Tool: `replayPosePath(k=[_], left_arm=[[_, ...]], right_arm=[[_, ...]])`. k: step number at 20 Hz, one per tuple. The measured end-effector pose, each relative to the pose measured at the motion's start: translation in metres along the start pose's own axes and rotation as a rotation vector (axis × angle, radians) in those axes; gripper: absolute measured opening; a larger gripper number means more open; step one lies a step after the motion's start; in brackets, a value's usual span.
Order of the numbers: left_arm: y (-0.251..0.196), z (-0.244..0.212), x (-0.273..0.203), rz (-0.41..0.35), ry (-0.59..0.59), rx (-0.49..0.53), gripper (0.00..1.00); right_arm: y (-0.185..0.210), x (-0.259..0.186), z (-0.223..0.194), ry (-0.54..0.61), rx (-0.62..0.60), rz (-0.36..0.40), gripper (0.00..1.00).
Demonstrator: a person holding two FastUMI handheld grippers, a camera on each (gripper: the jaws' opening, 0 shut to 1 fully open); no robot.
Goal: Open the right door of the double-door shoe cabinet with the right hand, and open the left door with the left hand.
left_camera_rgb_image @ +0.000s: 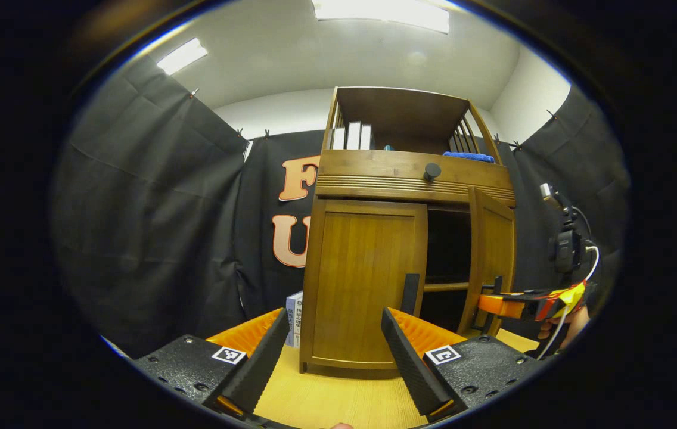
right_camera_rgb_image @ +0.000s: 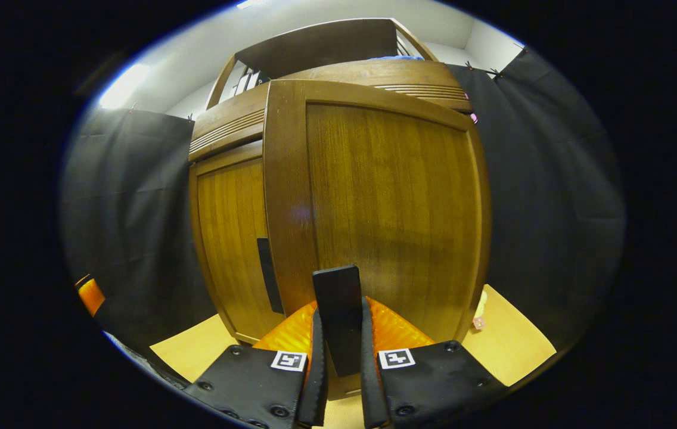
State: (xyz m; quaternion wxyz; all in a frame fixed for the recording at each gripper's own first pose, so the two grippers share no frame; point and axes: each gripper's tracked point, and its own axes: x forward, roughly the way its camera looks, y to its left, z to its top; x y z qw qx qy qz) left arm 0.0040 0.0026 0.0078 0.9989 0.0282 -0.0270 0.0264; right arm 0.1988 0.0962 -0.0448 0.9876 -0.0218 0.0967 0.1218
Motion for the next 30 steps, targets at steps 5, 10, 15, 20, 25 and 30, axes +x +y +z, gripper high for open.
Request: replayPosePath(k=[5,10,15,20,25,30], left_arm=[[-0.001,-0.001,-0.001,-0.023,0.008,-0.009,0.91],[-0.006,-0.001,-0.003,-0.075,0.03,-0.011,0.94],[-0.009,-0.003,-0.003,-0.113,0.038,0.006,0.91],[-0.012,-0.007,-0.008,-0.145,0.055,0.007,0.94],[-0.012,-0.007,-0.009,-0.156,0.058,0.01,0.91],[-0.014,-0.007,-0.01,-0.172,0.061,0.005,0.94]], right_arm=[[-0.013,-0.017,0.001,-0.012,-0.001,-0.032,0.36],[-0.04,-0.045,0.006,-0.034,-0.004,-0.095,0.3],[-0.068,-0.068,-0.001,-0.033,0.008,-0.151,0.3],[-0.087,-0.078,-0.001,-0.029,-0.008,-0.182,0.29],[-0.119,-0.09,0.003,-0.028,-0.005,-0.254,0.35],[-0.153,-0.1,0.004,-0.028,-0.018,-0.267,0.1]])
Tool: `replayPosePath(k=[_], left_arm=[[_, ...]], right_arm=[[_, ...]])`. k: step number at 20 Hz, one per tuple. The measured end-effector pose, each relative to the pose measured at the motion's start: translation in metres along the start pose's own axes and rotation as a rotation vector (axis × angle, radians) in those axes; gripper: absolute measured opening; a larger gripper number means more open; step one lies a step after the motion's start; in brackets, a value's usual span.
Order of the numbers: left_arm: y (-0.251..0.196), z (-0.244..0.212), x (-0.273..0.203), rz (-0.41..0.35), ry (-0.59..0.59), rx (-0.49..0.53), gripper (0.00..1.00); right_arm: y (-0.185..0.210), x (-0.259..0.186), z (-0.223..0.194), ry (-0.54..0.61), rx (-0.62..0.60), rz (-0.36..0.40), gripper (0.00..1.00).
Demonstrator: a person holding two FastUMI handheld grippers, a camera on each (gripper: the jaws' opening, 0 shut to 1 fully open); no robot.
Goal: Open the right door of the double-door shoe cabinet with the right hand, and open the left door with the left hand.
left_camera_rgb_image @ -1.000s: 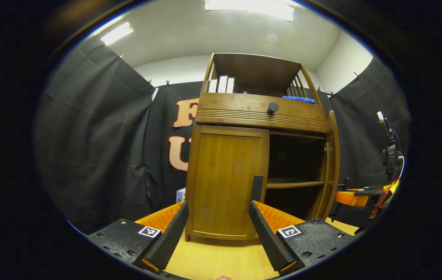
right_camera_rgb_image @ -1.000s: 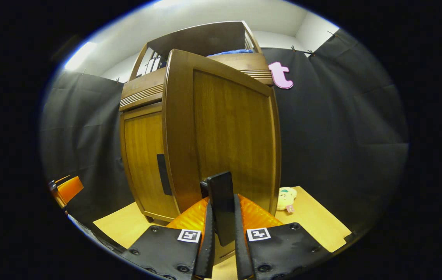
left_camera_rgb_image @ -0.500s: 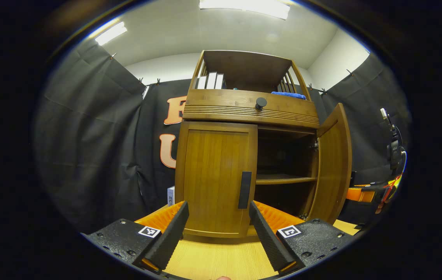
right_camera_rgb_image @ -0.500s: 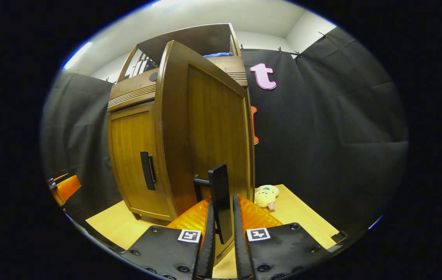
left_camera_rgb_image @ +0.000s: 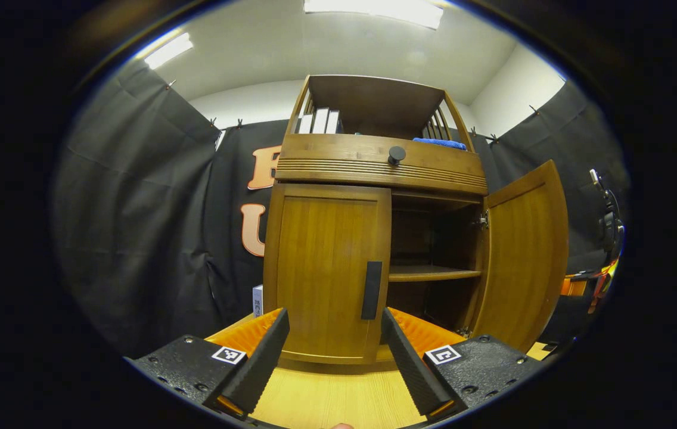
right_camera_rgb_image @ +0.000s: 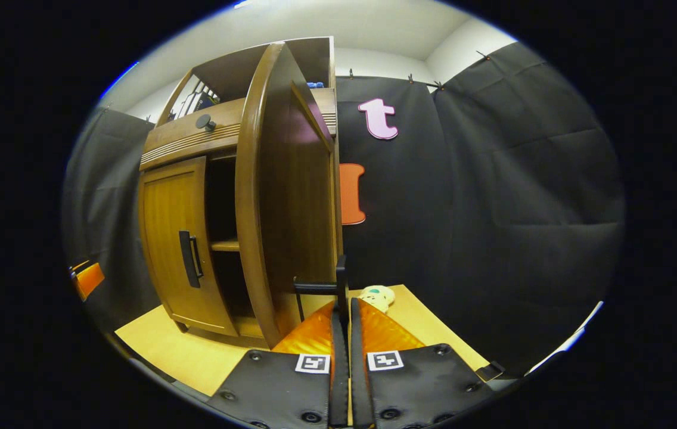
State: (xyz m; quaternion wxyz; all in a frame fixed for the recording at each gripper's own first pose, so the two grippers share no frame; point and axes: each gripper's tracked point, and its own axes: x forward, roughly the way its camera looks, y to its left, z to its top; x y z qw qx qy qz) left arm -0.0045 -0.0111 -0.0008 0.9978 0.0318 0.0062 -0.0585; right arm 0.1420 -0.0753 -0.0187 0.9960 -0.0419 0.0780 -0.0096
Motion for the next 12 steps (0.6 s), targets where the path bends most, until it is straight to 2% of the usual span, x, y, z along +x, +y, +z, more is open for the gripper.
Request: replayPosePath(k=[9,11,12], left_arm=[[0.002,0.001,0.0,0.013,0.006,-0.009,0.94],[0.003,0.001,-0.001,0.021,0.005,-0.016,0.91],[0.003,0.001,-0.001,0.025,0.003,-0.018,0.91]], right_arm=[[-0.033,0.002,0.002,0.004,0.011,0.105,0.1],[-0.04,0.003,0.002,0.012,0.009,0.134,0.11],[-0.043,0.004,0.001,0.015,0.002,0.148,0.23]])
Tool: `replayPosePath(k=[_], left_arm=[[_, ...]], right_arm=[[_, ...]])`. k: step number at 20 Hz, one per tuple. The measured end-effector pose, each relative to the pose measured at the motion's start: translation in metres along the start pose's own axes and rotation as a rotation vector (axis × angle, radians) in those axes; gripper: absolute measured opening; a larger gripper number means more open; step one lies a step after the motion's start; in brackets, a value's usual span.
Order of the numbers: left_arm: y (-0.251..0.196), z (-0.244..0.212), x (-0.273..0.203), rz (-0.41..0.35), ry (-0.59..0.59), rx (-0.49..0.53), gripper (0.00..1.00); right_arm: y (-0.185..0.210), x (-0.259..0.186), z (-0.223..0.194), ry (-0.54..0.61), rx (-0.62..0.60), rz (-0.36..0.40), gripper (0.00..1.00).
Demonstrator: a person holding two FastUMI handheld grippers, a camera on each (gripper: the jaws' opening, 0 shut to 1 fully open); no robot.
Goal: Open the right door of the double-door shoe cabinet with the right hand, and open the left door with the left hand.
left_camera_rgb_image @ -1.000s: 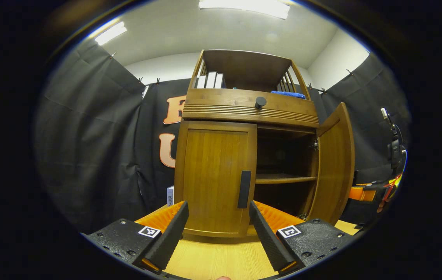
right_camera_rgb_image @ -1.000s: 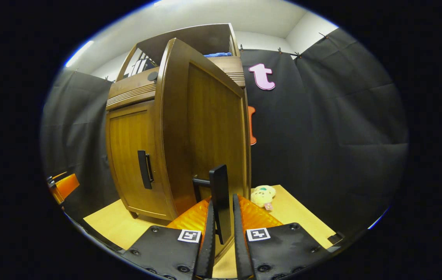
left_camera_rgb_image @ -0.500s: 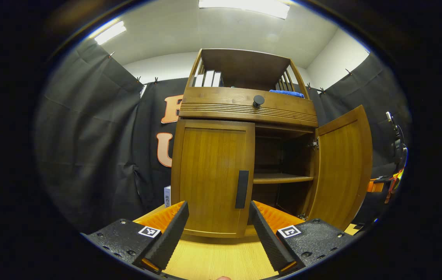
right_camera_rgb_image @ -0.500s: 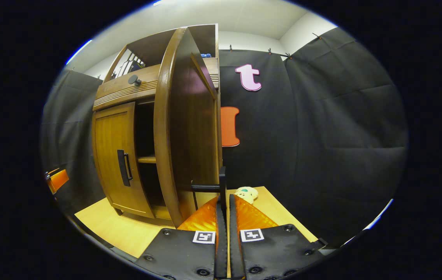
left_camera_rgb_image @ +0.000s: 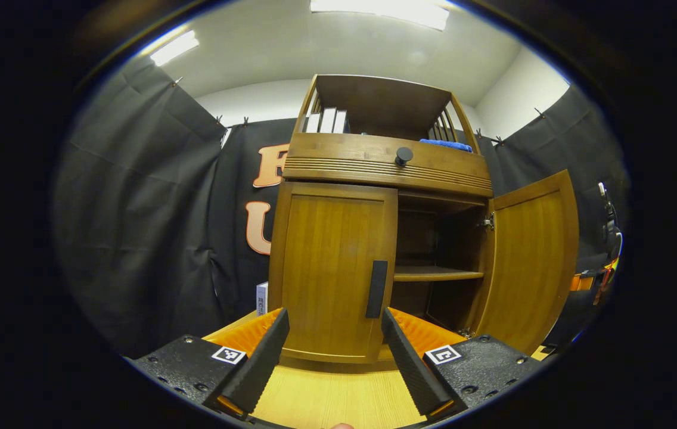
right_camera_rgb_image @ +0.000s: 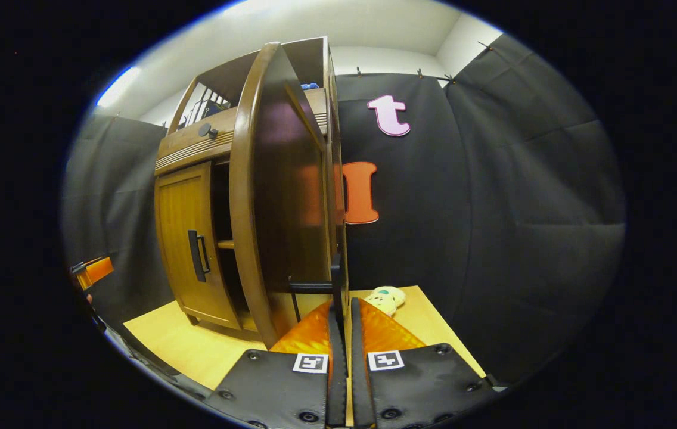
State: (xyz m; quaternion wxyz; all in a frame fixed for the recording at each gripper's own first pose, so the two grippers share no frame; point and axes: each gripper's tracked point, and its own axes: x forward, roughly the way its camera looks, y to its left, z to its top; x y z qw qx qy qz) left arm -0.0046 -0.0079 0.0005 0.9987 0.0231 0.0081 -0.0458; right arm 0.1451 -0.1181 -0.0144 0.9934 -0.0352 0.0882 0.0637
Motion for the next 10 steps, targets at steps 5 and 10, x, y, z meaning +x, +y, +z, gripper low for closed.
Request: replayPosePath(k=[5,10], left_arm=[[0.003,0.001,-0.003,0.004,-0.009,-0.016,0.94],[0.007,0.002,-0.006,0.016,-0.013,-0.017,0.94]], right_arm=[[-0.014,0.002,0.001,0.002,0.012,0.072,0.24],[-0.015,0.0,0.0,0.001,0.012,0.078,0.24]])
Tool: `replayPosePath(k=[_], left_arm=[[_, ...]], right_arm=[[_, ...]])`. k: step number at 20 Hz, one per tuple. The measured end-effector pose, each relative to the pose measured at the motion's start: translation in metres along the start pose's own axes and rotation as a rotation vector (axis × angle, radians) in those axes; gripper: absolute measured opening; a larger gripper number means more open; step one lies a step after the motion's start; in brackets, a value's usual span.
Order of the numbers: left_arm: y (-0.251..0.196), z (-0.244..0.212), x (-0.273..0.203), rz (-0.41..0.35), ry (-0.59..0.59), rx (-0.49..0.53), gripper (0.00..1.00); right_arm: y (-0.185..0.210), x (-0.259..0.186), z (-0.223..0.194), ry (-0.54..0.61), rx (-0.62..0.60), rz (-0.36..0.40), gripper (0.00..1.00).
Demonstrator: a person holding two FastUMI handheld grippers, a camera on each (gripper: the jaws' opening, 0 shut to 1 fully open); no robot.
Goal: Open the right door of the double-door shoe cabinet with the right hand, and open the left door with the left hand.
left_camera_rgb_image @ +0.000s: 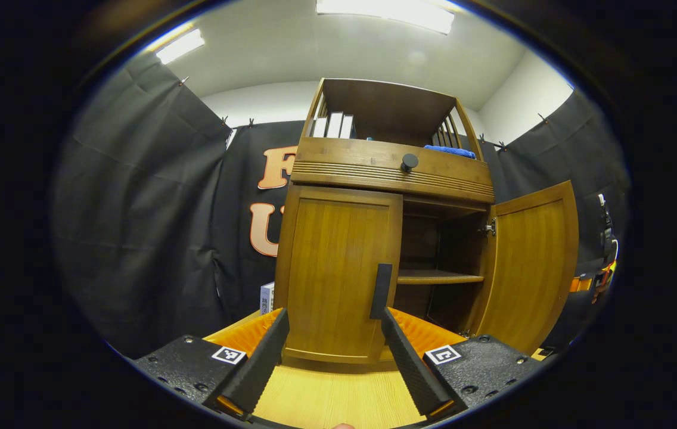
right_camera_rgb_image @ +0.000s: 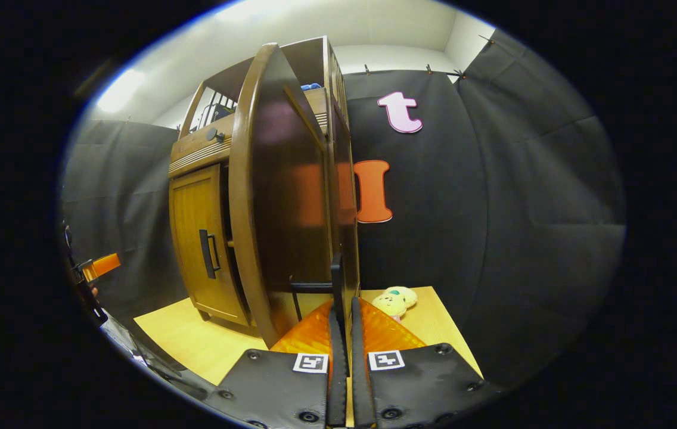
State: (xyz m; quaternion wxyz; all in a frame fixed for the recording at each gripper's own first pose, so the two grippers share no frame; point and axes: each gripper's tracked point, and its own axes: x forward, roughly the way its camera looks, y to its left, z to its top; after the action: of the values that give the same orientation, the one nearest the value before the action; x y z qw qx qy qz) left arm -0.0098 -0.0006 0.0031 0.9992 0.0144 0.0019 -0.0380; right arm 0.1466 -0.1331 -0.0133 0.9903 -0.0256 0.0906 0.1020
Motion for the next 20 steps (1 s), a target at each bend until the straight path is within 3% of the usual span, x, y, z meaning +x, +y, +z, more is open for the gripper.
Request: replayPosePath(k=[1,2,3,4,5,8,13,16,20], left_arm=[[0.0,0.0,-0.001,0.003,-0.001,0.002,0.94],[0.001,0.0,0.0,0.006,-0.001,0.004,0.94],[0.003,0.0,-0.002,0.01,-0.002,0.004,0.94],[0.003,0.0,-0.002,0.012,-0.002,0.003,0.91],[0.003,0.0,-0.001,0.013,-0.002,0.001,0.94],[-0.002,-0.001,0.002,0.001,0.002,-0.006,0.91],[-0.014,-0.001,0.01,-0.04,0.005,-0.005,0.94],[-0.023,0.001,0.02,-0.06,0.005,0.002,0.91],[-0.031,0.017,0.032,-0.078,-0.046,0.012,0.92]], right_arm=[[0.004,-0.002,-0.002,-0.001,-0.003,-0.01,0.12],[0.006,-0.009,-0.004,0.004,-0.007,-0.021,0.24],[0.002,-0.014,-0.011,0.02,-0.011,-0.044,0.23],[-0.004,-0.021,-0.017,0.031,-0.013,-0.071,0.09],[-0.007,-0.03,-0.018,0.031,-0.012,-0.093,0.09],[-0.011,-0.057,-0.015,0.018,-0.017,-0.154,0.11],[0.007,-0.094,0.012,-0.067,0.002,-0.239,0.11],[0.043,-0.102,0.022,-0.134,0.073,-0.239,0.1],[0.073,-0.099,0.028,-0.138,0.03,-0.253,0.11]])
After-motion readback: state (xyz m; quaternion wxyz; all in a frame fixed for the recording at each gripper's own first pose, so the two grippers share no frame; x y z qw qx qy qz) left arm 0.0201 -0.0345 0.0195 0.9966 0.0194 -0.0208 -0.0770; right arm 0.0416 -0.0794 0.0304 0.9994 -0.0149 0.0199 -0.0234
